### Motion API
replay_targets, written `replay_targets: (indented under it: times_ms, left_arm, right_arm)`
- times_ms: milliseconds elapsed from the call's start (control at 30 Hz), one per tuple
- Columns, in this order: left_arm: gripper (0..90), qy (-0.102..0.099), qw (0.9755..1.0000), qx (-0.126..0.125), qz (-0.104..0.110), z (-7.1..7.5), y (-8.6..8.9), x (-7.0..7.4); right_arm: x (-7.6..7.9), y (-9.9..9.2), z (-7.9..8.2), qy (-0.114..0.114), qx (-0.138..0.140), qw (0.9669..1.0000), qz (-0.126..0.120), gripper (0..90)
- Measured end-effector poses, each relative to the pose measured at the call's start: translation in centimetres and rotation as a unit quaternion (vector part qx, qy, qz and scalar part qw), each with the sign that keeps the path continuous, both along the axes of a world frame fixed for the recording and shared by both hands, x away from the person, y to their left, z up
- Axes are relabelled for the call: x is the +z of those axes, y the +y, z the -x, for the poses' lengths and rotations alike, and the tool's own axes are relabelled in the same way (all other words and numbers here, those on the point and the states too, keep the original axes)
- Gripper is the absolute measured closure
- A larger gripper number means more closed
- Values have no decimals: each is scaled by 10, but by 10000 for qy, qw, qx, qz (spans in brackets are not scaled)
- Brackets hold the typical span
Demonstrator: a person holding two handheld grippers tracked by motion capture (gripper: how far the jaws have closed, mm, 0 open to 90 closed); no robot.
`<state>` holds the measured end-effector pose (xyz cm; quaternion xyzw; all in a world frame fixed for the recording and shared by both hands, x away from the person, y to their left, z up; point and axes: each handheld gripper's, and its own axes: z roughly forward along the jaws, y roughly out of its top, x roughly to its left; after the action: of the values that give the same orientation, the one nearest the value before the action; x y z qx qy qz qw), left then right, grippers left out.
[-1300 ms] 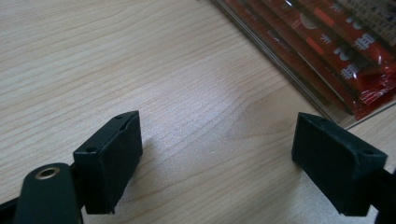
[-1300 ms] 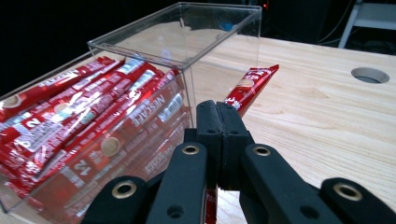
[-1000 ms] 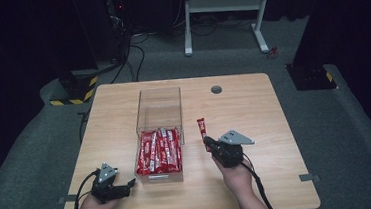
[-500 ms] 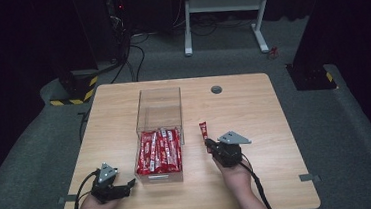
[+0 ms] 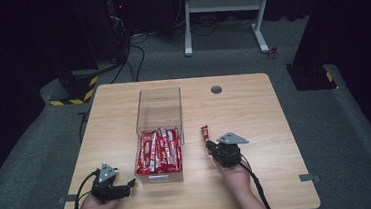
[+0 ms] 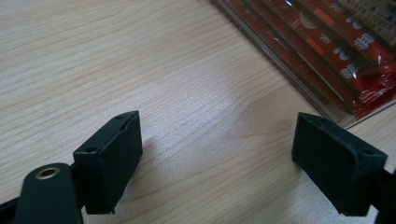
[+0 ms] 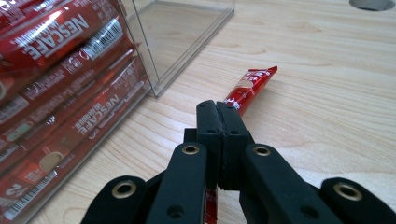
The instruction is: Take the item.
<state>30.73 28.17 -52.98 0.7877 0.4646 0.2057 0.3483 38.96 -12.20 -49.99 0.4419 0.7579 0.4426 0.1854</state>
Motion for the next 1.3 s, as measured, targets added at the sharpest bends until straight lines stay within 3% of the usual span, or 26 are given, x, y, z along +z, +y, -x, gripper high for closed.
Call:
replay_targets:
  times_ms: [733,900,1300]
  left_arm:
    - [165,5,10000,4,9,0,0,0]
    - [165,5,10000,5,8,0,0,0]
    - [165,6,10000,4,7,0,0,0]
  right_arm:
    - [-20,6,-4,367,-73,9990,251,888]
    - [-21,6,-5,352,-60,9990,251,875]
    - [-13,4,-3,204,-26,9997,122,742]
